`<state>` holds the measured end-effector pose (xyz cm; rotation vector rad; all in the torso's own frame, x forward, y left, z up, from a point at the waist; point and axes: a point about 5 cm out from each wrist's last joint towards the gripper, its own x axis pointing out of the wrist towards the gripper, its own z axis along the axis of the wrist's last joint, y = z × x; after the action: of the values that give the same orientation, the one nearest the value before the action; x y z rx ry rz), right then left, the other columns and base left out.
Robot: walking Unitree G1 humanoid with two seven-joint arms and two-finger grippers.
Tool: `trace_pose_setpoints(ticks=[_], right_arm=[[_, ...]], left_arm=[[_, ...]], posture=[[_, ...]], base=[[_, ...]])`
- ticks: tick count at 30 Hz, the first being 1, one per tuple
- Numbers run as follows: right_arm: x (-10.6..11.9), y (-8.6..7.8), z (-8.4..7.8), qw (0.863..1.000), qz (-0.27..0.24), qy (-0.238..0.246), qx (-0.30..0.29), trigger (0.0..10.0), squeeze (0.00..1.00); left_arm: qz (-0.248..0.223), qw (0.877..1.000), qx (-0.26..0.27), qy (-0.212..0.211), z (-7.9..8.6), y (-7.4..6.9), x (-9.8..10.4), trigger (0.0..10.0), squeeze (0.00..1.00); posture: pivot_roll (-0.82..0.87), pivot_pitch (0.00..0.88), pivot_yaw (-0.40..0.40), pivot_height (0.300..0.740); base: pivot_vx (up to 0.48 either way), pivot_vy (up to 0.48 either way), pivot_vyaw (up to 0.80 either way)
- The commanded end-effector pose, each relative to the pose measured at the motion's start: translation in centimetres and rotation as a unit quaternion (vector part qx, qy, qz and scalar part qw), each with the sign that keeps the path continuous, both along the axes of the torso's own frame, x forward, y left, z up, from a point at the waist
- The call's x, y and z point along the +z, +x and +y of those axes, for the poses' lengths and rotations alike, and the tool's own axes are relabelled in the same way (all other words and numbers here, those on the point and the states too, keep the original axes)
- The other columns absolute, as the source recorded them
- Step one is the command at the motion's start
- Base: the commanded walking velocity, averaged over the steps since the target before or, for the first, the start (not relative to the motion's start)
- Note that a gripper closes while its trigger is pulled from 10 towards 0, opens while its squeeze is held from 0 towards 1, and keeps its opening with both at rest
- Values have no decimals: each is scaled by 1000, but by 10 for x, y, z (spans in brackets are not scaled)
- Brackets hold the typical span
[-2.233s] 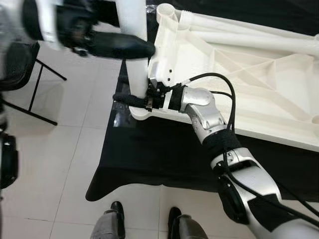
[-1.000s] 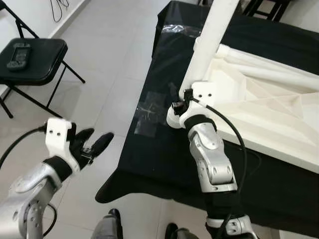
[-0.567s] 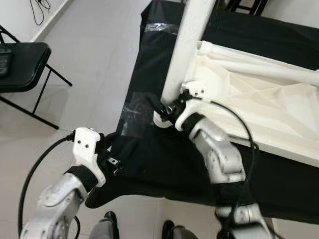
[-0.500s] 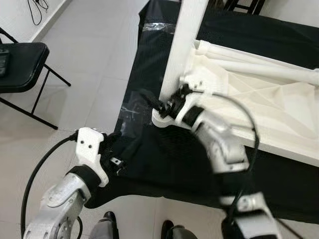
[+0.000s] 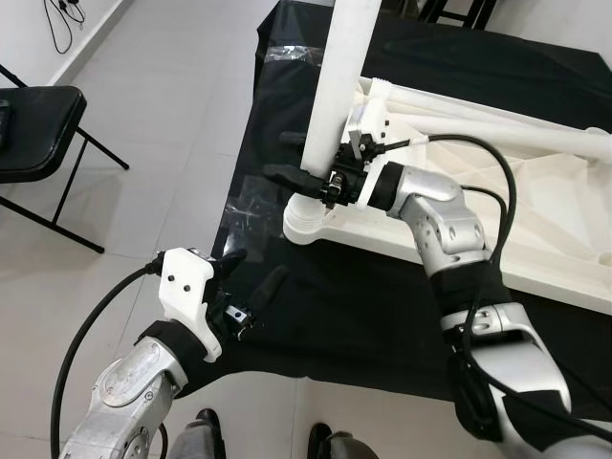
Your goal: Building children table
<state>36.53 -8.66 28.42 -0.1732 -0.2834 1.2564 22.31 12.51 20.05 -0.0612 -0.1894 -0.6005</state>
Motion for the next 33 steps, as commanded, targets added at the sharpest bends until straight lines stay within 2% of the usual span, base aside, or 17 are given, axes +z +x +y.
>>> trace_pose_setpoints(ticks=[1,7,9,12,13,14,16,17,18,19,21,22,25,26,27,28,33], right_arm=[[-18,-2,10,999,24,-32,33,0,0],[-40,3,-8,999,41,-26,-13,0,0],[-59,1,-12,993,74,10,-89,0,0],[-70,-3,-10,986,93,26,-134,0,0],[-87,-9,-4,969,114,35,-214,0,0],[-102,-14,-5,939,121,32,-319,0,0],[-102,-14,-5,939,121,32,-319,0,0],[-114,-21,-5,913,137,28,-383,0,0],[-124,-32,4,903,152,29,-400,0,0],[-124,-32,4,903,152,29,-400,0,0],[-130,-43,21,915,166,33,-365,0,0],[-127,-40,24,920,161,41,-355,0,0],[-125,-37,25,921,156,46,-353,0,0],[-123,-33,23,919,147,51,-362,10000,0],[-120,-30,23,921,144,67,-355,10000,467],[-117,-29,24,925,142,83,-343,10000,1000],[-107,-31,23,932,136,129,-309,10000,1000]], left_arm=[[-3,1000,2,4,0,-2,-1,10000,0],[-15,1000,15,20,2,-3,0,10000,0],[-17,999,30,24,5,0,-1,10000,0],[-17,999,39,25,8,1,-1,10000,0],[-16,998,48,29,10,3,-2,10000,0],[-15,998,53,31,11,4,-3,10000,0],[-15,998,53,31,11,4,-3,10000,0],[-14,998,57,31,12,5,-3,10000,0],[-11,996,75,35,16,8,-5,10000,0],[-11,996,75,35,16,8,-5,10000,0],[-8,994,102,42,21,13,-9,10000,0],[-7,992,116,47,23,16,-11,10000,0],[-8,991,124,50,25,17,-12,10000,0],[-9,989,134,55,26,18,-14,10000,0],[-8,987,150,56,29,20,-16,10000,0],[-7,985,165,58,31,20,-19,10000,0],[0,978,197,67,34,16,-30,10000,0]], posture=[[161,254,-124,740],[152,250,-117,740],[141,246,-107,740],[141,246,-105,740],[137,245,-100,740],[136,245,-98,740],[136,245,-98,740],[132,246,-91,740],[132,242,-84,740],[132,242,-84,740],[123,234,-71,740],[130,232,-72,740],[130,232,-72,740],[134,228,-73,740],[140,225,-72,740],[142,224,-69,740],[142,219,-64,740]], base=[[0,0,0],[0,0,0],[0,0,0],[0,0,0],[0,0,0],[0,0,0],[0,0,0],[0,0,0],[0,0,0],[0,0,0],[0,0,0],[0,0,0],[0,0,0],[0,0,0],[0,0,0],[0,0,0],[0,0,0]])
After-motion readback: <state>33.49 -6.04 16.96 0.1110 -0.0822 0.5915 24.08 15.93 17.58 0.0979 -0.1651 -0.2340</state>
